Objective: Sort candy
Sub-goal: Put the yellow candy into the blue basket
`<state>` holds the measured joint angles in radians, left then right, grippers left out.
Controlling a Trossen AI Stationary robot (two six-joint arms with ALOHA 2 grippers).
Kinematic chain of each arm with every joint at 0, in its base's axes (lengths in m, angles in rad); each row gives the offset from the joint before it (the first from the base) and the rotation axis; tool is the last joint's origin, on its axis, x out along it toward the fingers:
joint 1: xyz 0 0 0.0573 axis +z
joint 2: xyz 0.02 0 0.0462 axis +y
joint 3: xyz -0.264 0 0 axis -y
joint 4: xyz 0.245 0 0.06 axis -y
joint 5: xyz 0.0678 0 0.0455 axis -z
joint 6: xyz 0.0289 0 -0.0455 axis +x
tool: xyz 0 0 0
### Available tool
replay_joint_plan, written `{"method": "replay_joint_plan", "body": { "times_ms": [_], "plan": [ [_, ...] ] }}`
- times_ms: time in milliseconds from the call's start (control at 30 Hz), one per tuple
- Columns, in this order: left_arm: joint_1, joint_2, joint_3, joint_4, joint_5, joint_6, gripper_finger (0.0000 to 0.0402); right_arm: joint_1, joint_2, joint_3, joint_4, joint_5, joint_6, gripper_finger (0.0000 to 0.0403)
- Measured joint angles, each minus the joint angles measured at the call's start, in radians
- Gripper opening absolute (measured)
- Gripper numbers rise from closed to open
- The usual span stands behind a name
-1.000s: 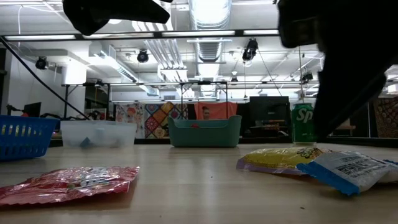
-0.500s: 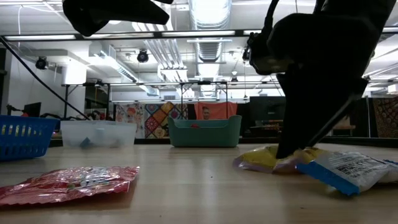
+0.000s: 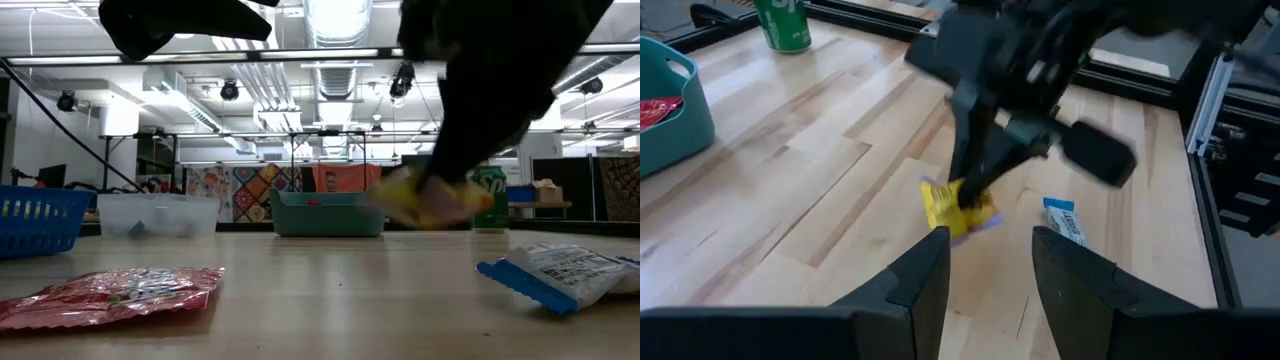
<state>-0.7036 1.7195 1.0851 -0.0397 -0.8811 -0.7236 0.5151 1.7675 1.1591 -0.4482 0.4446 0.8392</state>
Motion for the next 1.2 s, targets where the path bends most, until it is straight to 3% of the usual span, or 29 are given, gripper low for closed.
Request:
{"method": "replay_joint_plan", "body": {
  "times_ms": [167, 400, 633, 867, 1033, 1200],
  "plan": [
    [0.0, 0.029, -0.001, 0.038, -0.044, 0.002, 0.0148, 0.048, -0.075, -0.053, 0.075, 0.194, -0.077, 0.0022],
    [0.02, 0.129, -0.001, 0.179, -0.103, 0.025, 0.0196, 0.099, -0.134, -0.191, 0.417, 0.332, -0.258, 0.0021],
    [0.053, 0.238, -0.001, 0.464, -0.189, 0.262, 0.0209, 0.111, -0.095, -0.274, 0.833, 0.36, -0.592, 0.0021],
    [0.065, 0.24, -0.001, 0.504, -0.217, 0.349, 0.0207, 0.11, -0.09, -0.278, 0.882, 0.364, -0.685, 0.0021],
    [0.071, 0.239, -0.001, 0.51, -0.209, 0.376, 0.0158, 0.108, -0.09, -0.278, 0.878, 0.364, -0.694, 0.0022],
    [0.072, 0.238, -0.001, 0.511, -0.205, 0.39, 0.0041, 0.107, -0.09, -0.278, 0.874, 0.362, -0.683, 0.0032]
  ]
}}
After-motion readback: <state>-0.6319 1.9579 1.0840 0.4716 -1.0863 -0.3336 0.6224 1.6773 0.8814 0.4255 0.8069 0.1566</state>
